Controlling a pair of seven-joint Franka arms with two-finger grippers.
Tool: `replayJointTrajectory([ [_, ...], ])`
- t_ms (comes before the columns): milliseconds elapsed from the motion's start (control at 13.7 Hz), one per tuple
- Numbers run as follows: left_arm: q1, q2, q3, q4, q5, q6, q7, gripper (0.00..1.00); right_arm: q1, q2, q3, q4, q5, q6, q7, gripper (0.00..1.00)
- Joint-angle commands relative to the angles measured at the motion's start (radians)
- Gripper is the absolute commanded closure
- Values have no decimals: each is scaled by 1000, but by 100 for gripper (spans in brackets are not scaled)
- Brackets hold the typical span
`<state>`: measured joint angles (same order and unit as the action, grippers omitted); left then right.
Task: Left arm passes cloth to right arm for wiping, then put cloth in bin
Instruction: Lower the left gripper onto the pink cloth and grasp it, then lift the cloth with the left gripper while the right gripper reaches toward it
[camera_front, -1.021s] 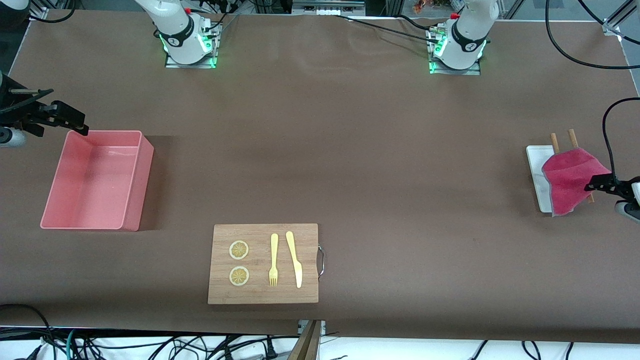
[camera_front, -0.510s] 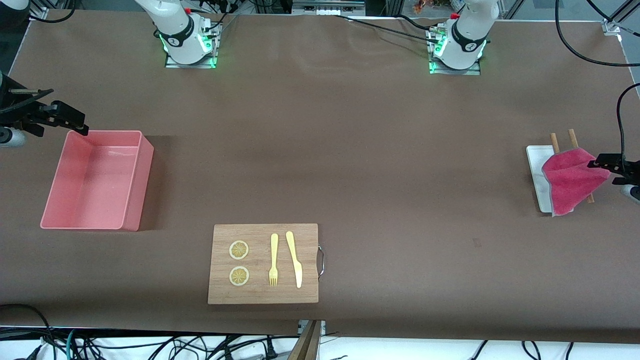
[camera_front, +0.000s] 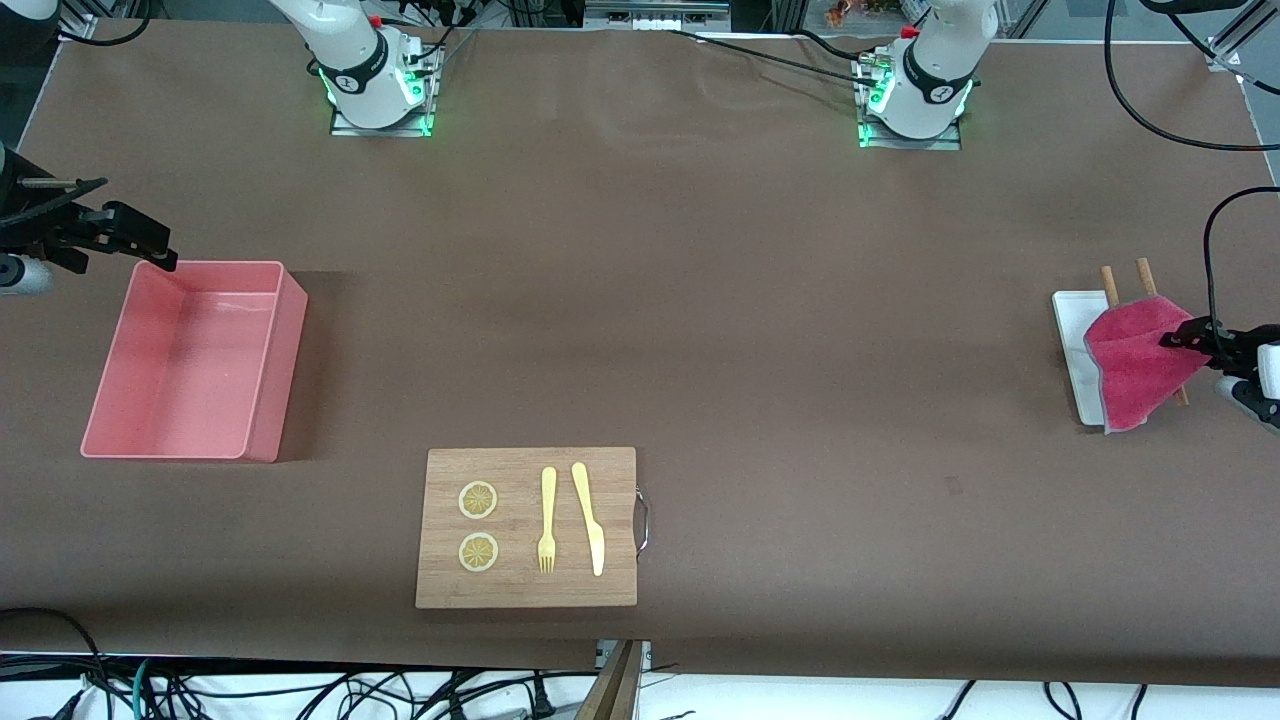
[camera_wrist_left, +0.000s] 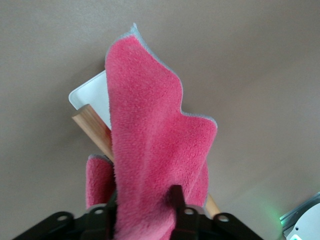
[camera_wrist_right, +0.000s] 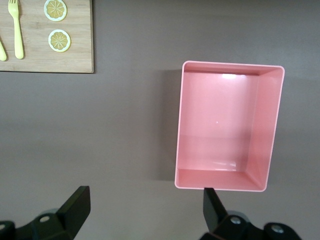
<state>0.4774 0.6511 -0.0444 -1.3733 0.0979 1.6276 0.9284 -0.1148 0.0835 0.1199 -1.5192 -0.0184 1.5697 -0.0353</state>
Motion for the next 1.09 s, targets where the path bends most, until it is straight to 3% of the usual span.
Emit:
replayJointTrajectory([
  [0, -3, -1, -3, 40, 19, -31, 21, 100, -6, 9, 3, 24, 9, -4, -11, 0],
  [365, -35, -25, -15, 51, 17, -81, -6, 100, -6, 21, 3, 22, 11, -5, -11, 0],
  [510, -69, -36, -23, 126, -4, -127, -13, 100, -6, 44, 4, 22, 14, -5, -9, 0],
  [729, -124, -53, -43, 163, -93, -164, -26, 100, -3, 64, 3, 21, 20, -5, -9, 0],
  [875, -166, -67, -100, 163, -147, -166, -69, 100, -3, 81, 3, 17, 22, -10, -12, 0],
  [1021, -241, -80, -144, 163, -153, -166, -243, 100, 1, 94, 4, 10, 9, -16, -12, 0],
])
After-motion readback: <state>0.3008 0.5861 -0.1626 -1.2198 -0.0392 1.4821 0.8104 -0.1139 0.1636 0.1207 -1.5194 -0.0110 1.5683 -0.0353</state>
